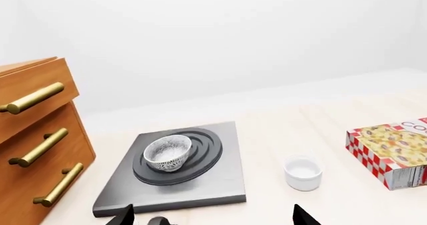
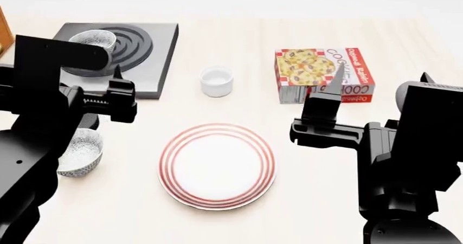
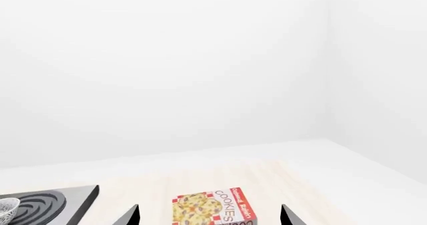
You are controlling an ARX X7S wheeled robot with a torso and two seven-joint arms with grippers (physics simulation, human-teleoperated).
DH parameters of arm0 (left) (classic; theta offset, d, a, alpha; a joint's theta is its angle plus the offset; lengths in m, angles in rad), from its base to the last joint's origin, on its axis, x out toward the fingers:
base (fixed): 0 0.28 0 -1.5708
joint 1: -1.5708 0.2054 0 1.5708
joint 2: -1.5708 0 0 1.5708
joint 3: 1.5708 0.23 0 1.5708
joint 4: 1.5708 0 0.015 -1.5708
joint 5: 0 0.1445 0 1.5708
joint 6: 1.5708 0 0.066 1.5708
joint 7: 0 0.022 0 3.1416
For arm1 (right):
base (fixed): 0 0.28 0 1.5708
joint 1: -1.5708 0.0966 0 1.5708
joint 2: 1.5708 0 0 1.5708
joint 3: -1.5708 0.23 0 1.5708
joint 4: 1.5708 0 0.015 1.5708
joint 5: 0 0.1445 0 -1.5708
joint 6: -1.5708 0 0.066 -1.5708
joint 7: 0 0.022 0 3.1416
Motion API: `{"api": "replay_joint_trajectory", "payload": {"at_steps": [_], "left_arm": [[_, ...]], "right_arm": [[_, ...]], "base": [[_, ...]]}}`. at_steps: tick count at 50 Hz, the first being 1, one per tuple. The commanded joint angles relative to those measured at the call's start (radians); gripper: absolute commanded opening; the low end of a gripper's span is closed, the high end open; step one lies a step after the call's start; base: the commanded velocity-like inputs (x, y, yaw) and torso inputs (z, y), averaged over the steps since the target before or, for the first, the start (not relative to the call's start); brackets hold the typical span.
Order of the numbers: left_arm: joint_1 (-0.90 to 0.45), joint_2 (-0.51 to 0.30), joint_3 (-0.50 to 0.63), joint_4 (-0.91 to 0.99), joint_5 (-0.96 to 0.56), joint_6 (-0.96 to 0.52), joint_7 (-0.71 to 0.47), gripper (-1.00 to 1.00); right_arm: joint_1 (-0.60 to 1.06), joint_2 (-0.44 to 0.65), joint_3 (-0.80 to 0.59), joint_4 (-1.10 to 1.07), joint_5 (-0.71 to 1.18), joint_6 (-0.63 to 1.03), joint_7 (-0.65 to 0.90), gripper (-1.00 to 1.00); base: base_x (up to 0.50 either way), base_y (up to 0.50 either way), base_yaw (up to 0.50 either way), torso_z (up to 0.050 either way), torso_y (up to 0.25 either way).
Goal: Pick the akita bowl on the stove and place it on the plate.
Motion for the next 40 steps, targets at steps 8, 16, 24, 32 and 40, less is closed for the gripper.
{"api": "replay_joint_trajectory", "payload": {"at_steps": [8,16,24,32,40], "left_arm": [[-0.008,0.004,-0.007,0.002,0.008,-0.009,0.011,1.0],[-0.016,0.001,-0.002,0.008,0.003,-0.018,0.009,1.0],[-0.015,-0.004,0.002,0.003,0.0,-0.015,0.007,1.0],[-0.018,-0.007,0.005,0.002,-0.004,-0.016,0.004,1.0],[-0.019,-0.011,0.009,0.012,-0.009,-0.022,0.002,1.0]], "right_arm": [[0.0,-0.009,0.015,-0.001,-0.004,0.004,-0.007,1.0],[-0.003,-0.006,0.015,0.005,0.0,-0.005,-0.005,1.0],[-0.006,-0.003,0.013,0.007,0.004,-0.011,-0.002,1.0],[-0.003,-0.001,0.011,0.005,0.01,-0.008,0.002,1.0],[-0.002,0.0,0.013,0.002,0.018,-0.007,0.006,1.0]], "base": [[0.25,0.0,0.0,0.0,0.0],[0.25,0.0,0.0,0.0,0.0],[0.25,0.0,0.0,0.0,0.0],[0.26,0.0,0.0,0.0,0.0],[0.29,0.0,0.0,0.0,0.0]]}}
